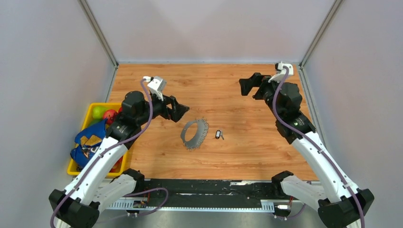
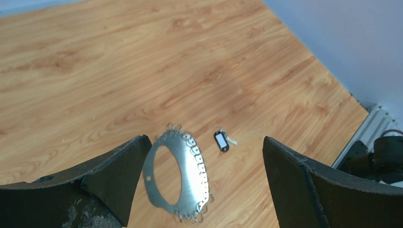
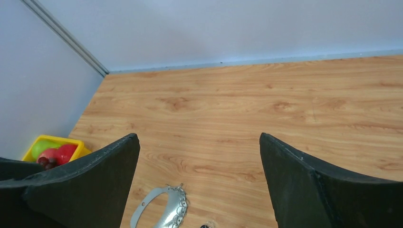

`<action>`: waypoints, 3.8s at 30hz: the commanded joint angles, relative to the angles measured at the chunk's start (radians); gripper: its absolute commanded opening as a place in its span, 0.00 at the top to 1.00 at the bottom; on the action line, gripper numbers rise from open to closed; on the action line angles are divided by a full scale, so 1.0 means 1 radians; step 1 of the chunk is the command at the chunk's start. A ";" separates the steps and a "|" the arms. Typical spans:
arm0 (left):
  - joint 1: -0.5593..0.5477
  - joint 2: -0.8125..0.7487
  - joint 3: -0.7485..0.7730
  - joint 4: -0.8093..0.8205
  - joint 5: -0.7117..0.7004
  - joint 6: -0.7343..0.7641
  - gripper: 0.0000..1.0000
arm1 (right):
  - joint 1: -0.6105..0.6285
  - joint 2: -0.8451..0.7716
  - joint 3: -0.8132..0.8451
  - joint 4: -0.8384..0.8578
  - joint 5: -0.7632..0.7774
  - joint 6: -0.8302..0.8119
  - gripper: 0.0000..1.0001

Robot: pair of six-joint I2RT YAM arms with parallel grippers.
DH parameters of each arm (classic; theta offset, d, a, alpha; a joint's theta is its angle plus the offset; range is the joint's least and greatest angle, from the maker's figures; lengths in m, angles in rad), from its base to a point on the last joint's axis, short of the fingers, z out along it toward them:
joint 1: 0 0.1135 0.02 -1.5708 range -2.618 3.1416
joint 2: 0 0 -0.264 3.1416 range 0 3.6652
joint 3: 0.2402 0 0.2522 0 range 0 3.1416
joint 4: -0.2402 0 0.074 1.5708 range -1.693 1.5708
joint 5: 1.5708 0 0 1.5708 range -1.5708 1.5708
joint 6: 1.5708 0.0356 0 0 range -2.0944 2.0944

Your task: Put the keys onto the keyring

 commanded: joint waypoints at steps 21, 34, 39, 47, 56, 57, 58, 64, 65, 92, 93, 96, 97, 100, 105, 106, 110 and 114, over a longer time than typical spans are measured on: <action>-0.254 0.230 0.030 -0.325 -0.467 -0.199 0.00 | 0.027 0.026 -0.250 0.067 -0.335 0.123 0.01; -0.255 0.196 -0.200 -0.319 -0.487 -0.294 0.23 | 0.247 0.116 -0.231 -0.047 -0.250 0.131 0.11; -0.254 0.263 -0.202 -0.292 -0.502 -0.273 0.38 | 0.265 0.141 -0.231 -0.047 -0.246 0.135 0.11; -0.254 0.316 -0.217 -0.245 -0.471 -0.249 0.46 | 0.267 0.150 -0.241 -0.047 -0.267 0.130 0.11; -0.254 0.384 -0.217 -0.192 -0.433 -0.221 0.52 | 0.270 0.163 -0.246 -0.047 -0.285 0.125 0.11; -0.254 0.390 -0.216 -0.189 -0.432 -0.220 0.52 | 0.270 0.164 -0.247 -0.047 -0.285 0.125 0.11; -0.254 0.393 -0.216 -0.186 -0.432 -0.218 0.52 | 0.270 0.164 -0.247 -0.047 -0.286 0.124 0.11; -0.255 0.437 -0.207 -0.176 -0.418 -0.211 0.55 | 0.270 0.173 -0.245 -0.047 -0.297 0.117 0.11; -0.255 0.441 -0.205 -0.175 -0.415 -0.211 0.55 | 0.270 0.174 -0.243 -0.047 -0.297 0.117 0.11; -0.283 0.517 -0.150 -0.171 -0.411 -0.185 0.63 | 0.272 0.178 -0.242 -0.051 -0.315 0.098 0.11; -0.285 0.525 -0.148 -0.169 -0.411 -0.184 0.64 | 0.271 0.177 -0.242 -0.051 -0.313 0.099 0.11; -0.294 0.542 -0.138 -0.166 -0.412 -0.182 0.66 | 0.272 0.175 -0.244 -0.053 -0.313 0.097 0.11; -0.296 0.544 -0.134 -0.165 -0.412 -0.182 0.69 | 0.272 0.175 -0.244 -0.054 -0.314 0.097 0.11; -0.301 0.554 -0.127 -0.164 -0.412 -0.183 0.75 | 0.273 0.172 -0.246 -0.055 -0.311 0.095 0.11; -0.308 0.549 -0.116 -0.174 -0.431 -0.181 0.96 | 0.272 0.172 -0.245 -0.056 -0.309 0.094 0.11; -0.309 0.541 -0.116 -0.179 -0.435 -0.180 0.99 | 0.272 0.173 -0.245 -0.055 -0.307 0.092 0.11; -0.318 0.500 -0.110 -0.207 -0.466 -0.175 1.00 | 0.272 0.176 -0.241 -0.056 -0.311 0.091 0.11; -0.337 0.420 -0.090 -0.247 -0.506 -0.151 1.00 | 0.274 0.168 -0.231 -0.056 -0.313 0.080 0.11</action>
